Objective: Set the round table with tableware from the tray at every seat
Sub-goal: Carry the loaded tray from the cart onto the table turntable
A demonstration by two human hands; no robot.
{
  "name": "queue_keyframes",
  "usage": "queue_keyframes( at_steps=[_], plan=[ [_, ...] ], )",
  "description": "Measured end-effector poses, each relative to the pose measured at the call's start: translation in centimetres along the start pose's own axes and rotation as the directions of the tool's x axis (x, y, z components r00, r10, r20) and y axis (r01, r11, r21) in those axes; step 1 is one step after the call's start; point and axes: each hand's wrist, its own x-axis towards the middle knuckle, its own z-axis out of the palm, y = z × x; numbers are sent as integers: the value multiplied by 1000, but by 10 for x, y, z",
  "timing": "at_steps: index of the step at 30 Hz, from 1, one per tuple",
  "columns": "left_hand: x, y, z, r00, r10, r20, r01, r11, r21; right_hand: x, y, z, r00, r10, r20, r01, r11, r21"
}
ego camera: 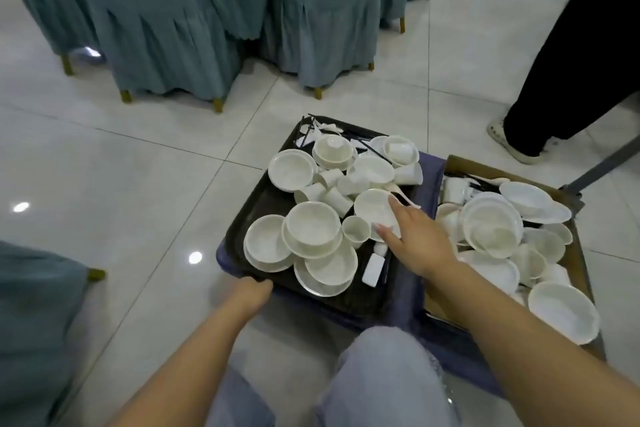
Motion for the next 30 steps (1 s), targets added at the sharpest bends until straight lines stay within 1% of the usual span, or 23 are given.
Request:
queue_keyframes(
  at_steps=[3, 4, 6, 9, 12, 14, 15, 19, 22, 25, 28, 30],
  plan=[
    [19, -12, 27, 998, 41, 37, -41, 999, 4, 5, 17, 37, 999, 24, 28, -23, 1000, -5],
    [25, -13, 36, 998, 26, 64, -25, 999, -23, 4, 22, 49, 998, 32, 54, -32, 999, -3],
    [40, -17, 53, 998, 6, 57, 1, 993, -118, 5, 30, 69, 997, 37, 69, -38, 999, 13],
    [55, -18, 67, 997, -70, 26, 74, 961, -265, 2, 38, 82, 997, 57, 60, -60, 997, 41],
    [60, -20, 76, 989, -145, 37, 146, 894, -424, 1, 43, 87, 995, 87, 49, -89, 995, 35],
    [64, -20, 79, 988, -153, 34, 148, 845, -514, 1, 47, 91, 996, 74, 47, -74, 997, 3],
    [66, -19, 80, 988, -150, 28, 142, 839, -526, 1, 49, 92, 995, 75, 60, -74, 997, -13],
    [70, -16, 83, 992, -119, 39, 124, 875, -467, -2, 48, 99, 987, 73, 140, -58, 993, -105],
    [71, -15, 85, 986, -118, 116, 162, 833, -529, -5, 47, 107, 982, 65, 178, -39, 989, -144],
    [70, -18, 81, 977, -122, 175, 203, 783, -588, -9, 45, 113, 979, 72, 189, -54, 993, -101],
    [70, -28, 75, 981, -123, 148, 190, 731, -655, -12, 43, 116, 981, 70, 178, -63, 997, -46],
    [69, -41, 70, 983, -129, 128, 182, 693, -698, -13, 43, 118, 991, 56, 118, -51, 998, -45]
  ],
)
